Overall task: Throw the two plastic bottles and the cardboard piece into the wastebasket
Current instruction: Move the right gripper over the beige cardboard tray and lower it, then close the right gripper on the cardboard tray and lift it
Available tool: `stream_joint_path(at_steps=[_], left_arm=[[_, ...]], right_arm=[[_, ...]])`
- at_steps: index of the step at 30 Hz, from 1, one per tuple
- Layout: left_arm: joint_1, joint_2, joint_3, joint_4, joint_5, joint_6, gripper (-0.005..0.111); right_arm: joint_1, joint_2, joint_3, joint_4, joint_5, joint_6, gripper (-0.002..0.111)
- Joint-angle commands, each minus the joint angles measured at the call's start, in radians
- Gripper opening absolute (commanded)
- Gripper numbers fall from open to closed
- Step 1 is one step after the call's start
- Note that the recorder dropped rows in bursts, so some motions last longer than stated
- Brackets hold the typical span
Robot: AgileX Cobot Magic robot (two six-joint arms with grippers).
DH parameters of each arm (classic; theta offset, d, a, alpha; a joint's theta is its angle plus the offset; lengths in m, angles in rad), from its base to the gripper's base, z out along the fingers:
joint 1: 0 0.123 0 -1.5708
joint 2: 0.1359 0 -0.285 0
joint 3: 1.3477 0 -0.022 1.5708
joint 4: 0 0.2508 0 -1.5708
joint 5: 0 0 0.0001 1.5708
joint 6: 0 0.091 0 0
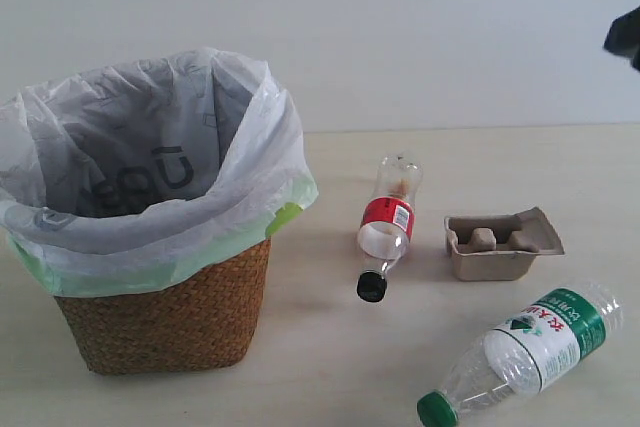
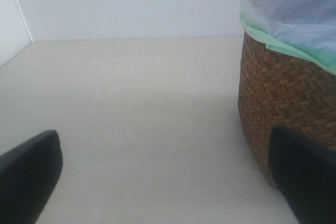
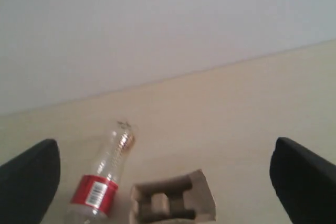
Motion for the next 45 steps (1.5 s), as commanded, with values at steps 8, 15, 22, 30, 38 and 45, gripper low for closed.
stream_joint_path(at_steps=[8,15,22,30,38,45], left_arm=[[0.004,-0.003,-0.004,-0.002,-0.006,-0.009,0.108],[0.004,-0.003,-0.004,-0.002,-0.006,-0.009,0.108],[0.004,-0.003,-0.004,-0.002,-0.006,-0.009,0.108],[0.004,-0.003,-0.004,-0.002,-0.006,-0.009,0.108],[0.004,-0.003,-0.004,-0.002,-0.006,-0.009,0.108],[0.004,-0.003,-0.004,-0.002,-0.006,-0.009,0.108]], right_arm=[[-0.004,0.488,-0.265,0.312,0.295,-0.407,0.104],[-0.004,0.709,-0.365,0.363,0.326,-0.517,0.104],[-0.004,0.855,-0.405,0.353,0.278,-0.573,0.104],[-0.004,0.925,-0.407,0.34,0.204,-0.594,0.104],[-0.004,1.001,-0.407,0.342,0.191,-0.592,0.104],[-0.004,1.001,-0.407,0.342,0.169,-0.581,0.032]])
